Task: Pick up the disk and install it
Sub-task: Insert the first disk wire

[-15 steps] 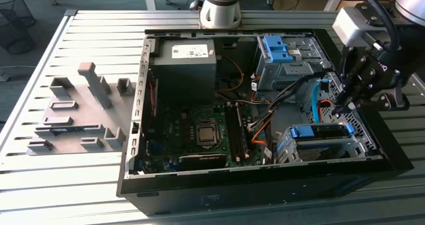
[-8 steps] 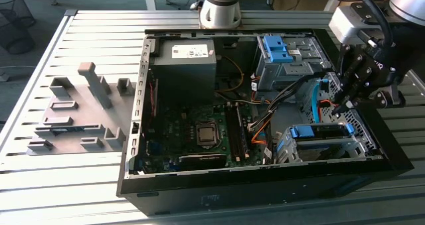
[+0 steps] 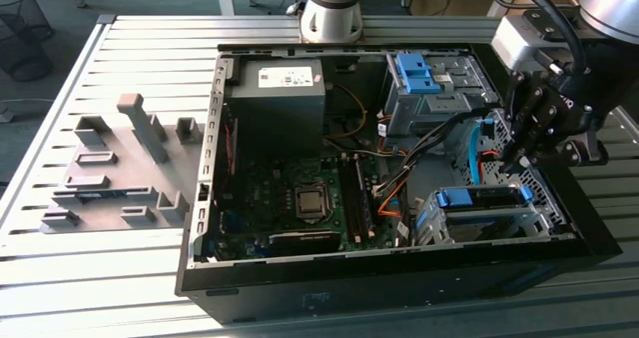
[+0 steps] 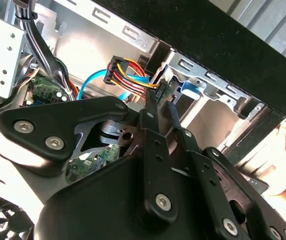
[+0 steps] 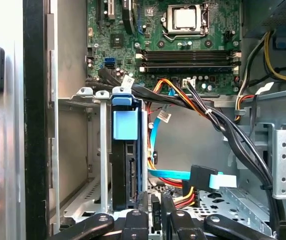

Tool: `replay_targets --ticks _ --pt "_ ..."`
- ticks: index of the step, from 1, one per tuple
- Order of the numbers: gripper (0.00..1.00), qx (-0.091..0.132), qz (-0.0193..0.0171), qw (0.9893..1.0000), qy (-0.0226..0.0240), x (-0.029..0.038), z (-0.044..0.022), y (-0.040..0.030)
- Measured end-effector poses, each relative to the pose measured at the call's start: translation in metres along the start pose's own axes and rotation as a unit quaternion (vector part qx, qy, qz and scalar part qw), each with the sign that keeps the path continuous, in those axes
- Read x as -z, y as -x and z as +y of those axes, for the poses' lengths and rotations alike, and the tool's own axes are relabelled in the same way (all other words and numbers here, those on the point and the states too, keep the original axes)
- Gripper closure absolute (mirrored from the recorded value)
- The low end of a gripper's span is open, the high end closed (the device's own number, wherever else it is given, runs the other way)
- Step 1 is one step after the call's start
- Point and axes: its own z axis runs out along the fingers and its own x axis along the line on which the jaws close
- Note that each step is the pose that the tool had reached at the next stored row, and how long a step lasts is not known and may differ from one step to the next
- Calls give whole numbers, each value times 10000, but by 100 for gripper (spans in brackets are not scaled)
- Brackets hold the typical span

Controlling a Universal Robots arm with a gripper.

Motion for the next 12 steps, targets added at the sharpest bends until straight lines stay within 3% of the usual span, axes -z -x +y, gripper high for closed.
replay_targets --ticks 3,12 --pt "75 0 -23 10000 1 -7 0 7" --pt "75 0 -42 10000 1 -17 1 23"
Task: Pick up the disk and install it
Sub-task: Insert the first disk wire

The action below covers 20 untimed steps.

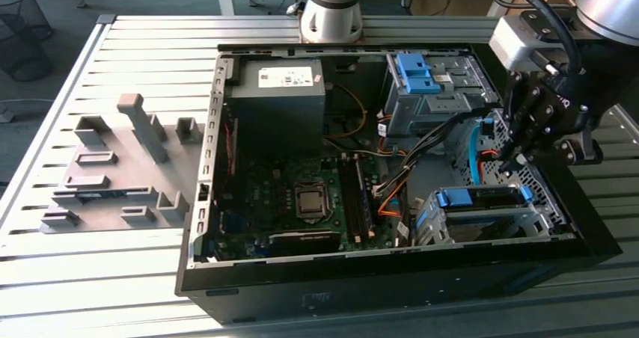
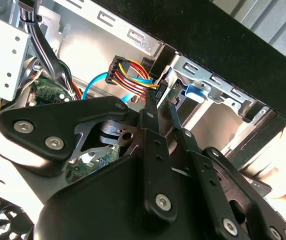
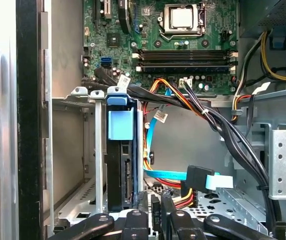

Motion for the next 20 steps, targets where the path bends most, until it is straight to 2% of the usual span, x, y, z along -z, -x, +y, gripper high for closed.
replay_targets --ticks 2,3,5,16,18,20 --pt "76 0 -1 10000 0 0 0 0" --pt "83 0 -6 10000 0 0 0 0" --pt "84 0 -29 10000 1 0 0 0" --pt "84 0 -42 10000 -3 -1 50 -27" --pt "84 0 -76 10000 -2 -1 51 -28" --pt "84 0 -76 10000 -2 -1 50 -28"
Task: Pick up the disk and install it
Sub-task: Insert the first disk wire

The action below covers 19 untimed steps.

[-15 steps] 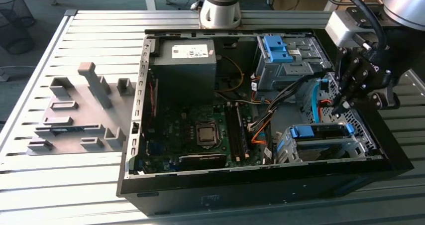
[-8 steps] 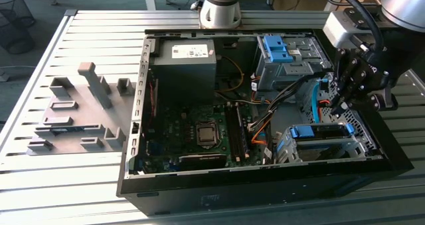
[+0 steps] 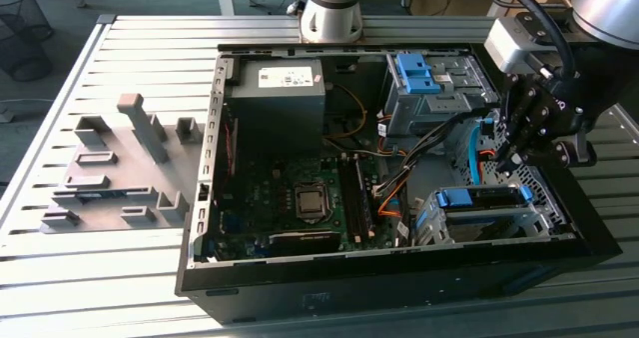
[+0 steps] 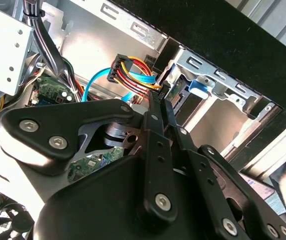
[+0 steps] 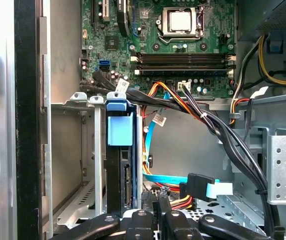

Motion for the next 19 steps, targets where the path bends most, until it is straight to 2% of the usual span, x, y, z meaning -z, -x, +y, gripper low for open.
replay_targets --ticks 9,13,19 --pt "84 0 -2 10000 0 0 2 0" --pt "84 -1 -14 10000 -24 0 47 -7" --pt "84 -1 -20 10000 -57 -16 82 -108"
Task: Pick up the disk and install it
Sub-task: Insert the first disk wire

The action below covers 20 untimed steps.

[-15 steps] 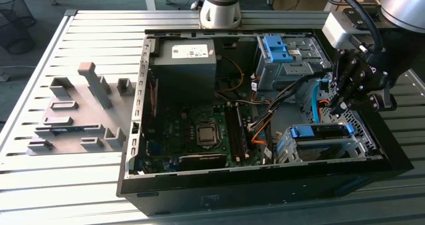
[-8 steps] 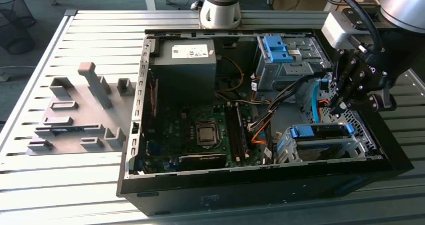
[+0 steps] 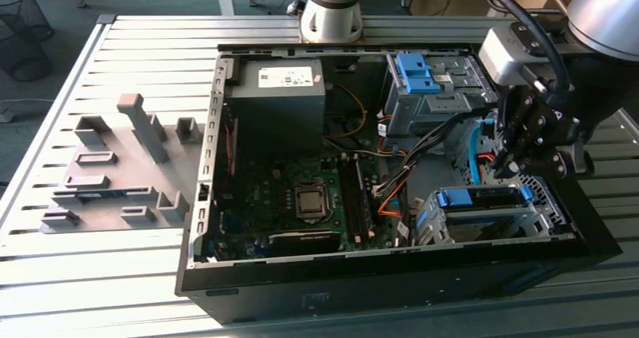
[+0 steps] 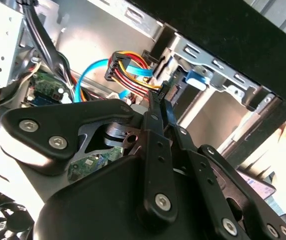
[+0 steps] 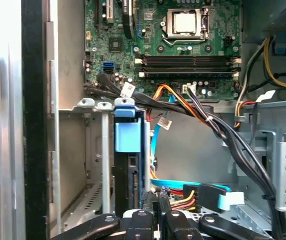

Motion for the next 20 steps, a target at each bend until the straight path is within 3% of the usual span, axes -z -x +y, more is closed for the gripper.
replay_targets --ticks 4,9,20 --pt "84 0 -2 10000 -14 -20 24 -72" --pt "84 -3 -2 10000 -40 -46 29 -84" --pt "84 8 -4 10000 -44 -76 37 -109"
